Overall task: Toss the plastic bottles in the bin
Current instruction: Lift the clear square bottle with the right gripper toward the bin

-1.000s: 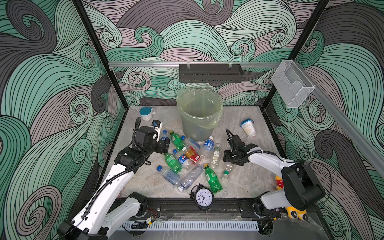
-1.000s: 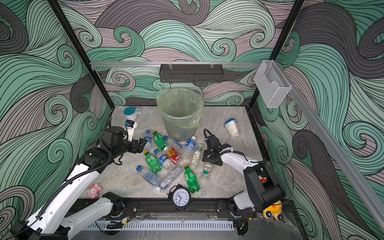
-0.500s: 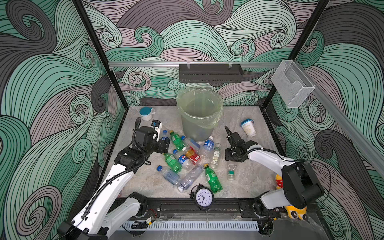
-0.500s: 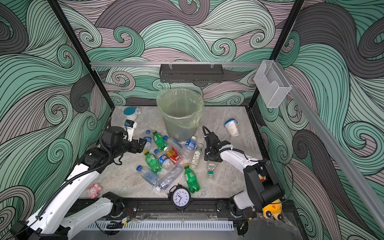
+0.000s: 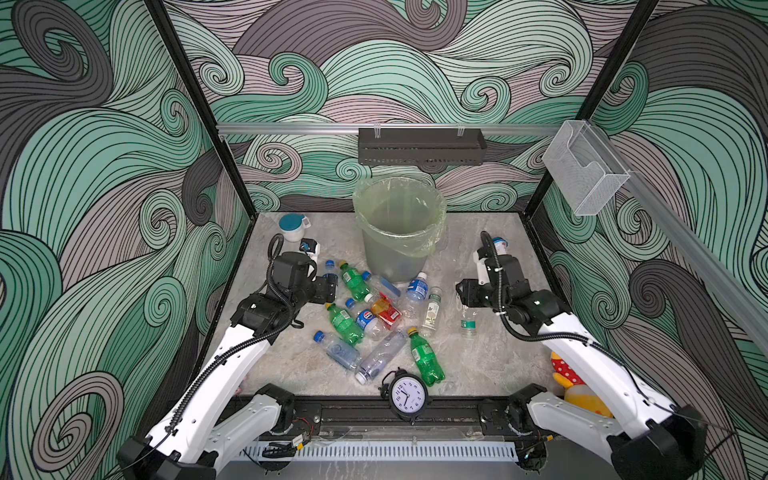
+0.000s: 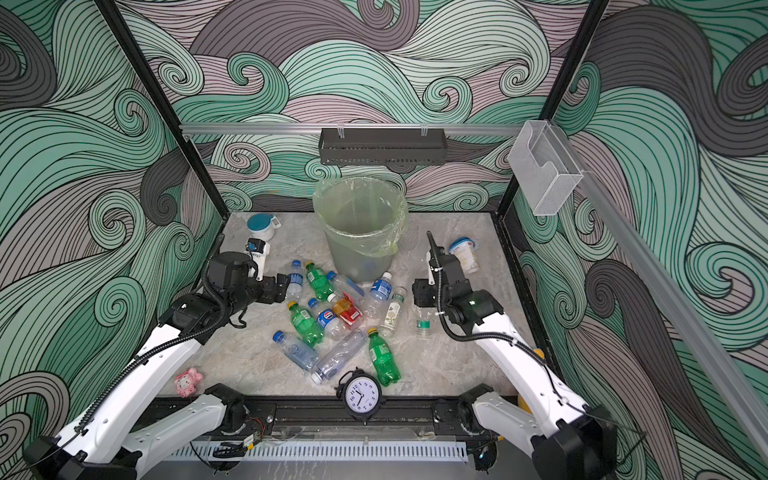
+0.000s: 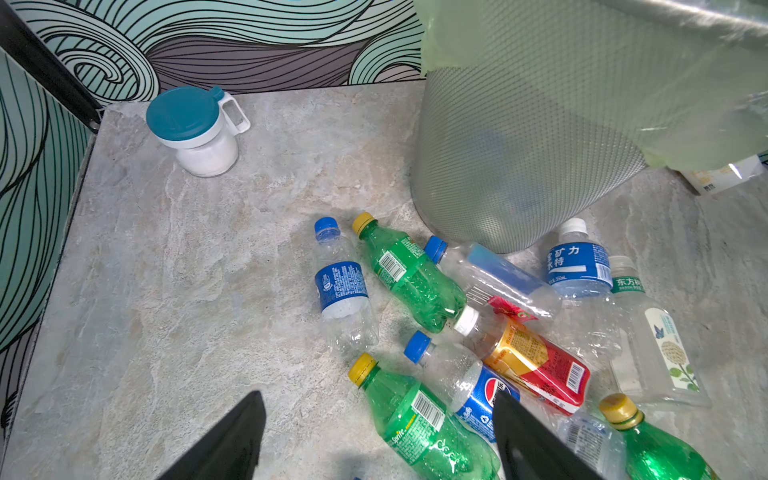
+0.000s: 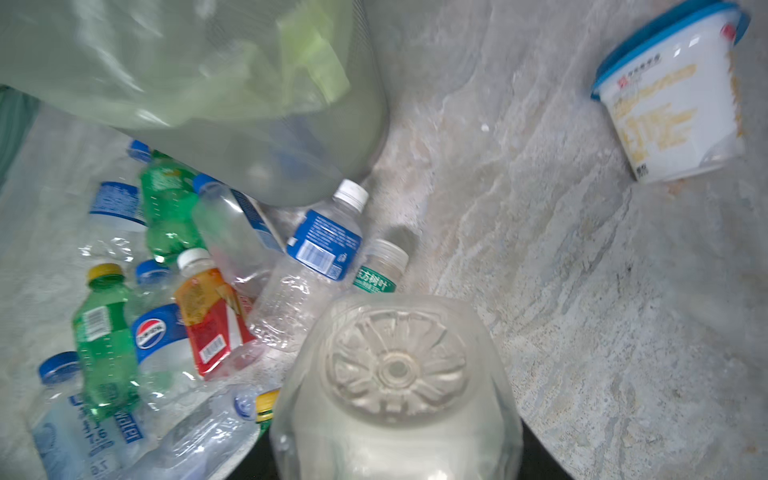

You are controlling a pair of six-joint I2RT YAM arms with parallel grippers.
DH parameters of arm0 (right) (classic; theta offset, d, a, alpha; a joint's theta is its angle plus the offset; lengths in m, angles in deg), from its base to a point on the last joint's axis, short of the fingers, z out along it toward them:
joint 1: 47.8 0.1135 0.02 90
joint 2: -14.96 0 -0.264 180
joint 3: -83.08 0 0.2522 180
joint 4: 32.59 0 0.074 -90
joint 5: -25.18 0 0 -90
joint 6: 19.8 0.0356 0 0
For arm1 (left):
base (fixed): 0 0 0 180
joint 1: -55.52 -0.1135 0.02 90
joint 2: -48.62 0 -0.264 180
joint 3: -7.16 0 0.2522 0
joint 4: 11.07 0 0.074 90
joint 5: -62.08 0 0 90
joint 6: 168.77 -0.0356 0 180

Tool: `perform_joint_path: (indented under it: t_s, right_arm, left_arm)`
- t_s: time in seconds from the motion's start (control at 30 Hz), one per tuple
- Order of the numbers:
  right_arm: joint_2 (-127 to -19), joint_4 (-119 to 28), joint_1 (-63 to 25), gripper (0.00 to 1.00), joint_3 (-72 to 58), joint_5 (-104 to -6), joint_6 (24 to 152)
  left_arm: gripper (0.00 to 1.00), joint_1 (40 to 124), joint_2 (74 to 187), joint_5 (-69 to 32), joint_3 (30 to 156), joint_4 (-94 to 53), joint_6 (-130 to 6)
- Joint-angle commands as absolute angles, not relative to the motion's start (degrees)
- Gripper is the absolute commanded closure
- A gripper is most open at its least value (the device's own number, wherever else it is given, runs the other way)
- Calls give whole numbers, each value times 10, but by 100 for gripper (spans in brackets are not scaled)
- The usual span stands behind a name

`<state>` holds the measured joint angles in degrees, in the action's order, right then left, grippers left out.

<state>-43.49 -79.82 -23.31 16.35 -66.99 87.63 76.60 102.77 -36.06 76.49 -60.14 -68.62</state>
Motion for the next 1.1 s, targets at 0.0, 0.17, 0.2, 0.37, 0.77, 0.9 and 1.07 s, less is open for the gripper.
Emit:
perform_joint_path:
  t_s: [0.0, 0.17, 0.2, 0.37, 0.77, 0.9, 1.07]
  right_arm:
    - [-403, -801, -236, 50, 134, -649, 842]
    - [-362, -800, -236, 50, 107, -623, 827]
    - [-351, -797, -236, 50, 105, -615, 826]
    - [-287, -753, -236, 50, 127, -572, 829]
    - [-397, -674, -237, 56, 5, -561, 789]
    - [-608, -603, -237, 55, -184, -511, 810]
    - [-848, -723, -236, 17, -478, -492, 822]
  left_arm:
    - [13, 759, 1019, -398, 763, -599, -665]
    - [13, 760, 1007, -394, 757, -603, -662]
    - [13, 759, 1004, -391, 755, -603, -662]
    - [13, 760, 993, -378, 747, -609, -666]
    - [13, 760, 997, -379, 775, -683, -663]
    - [13, 759, 998, -392, 770, -670, -633]
    - [12, 760, 1006, -376, 791, -674, -605]
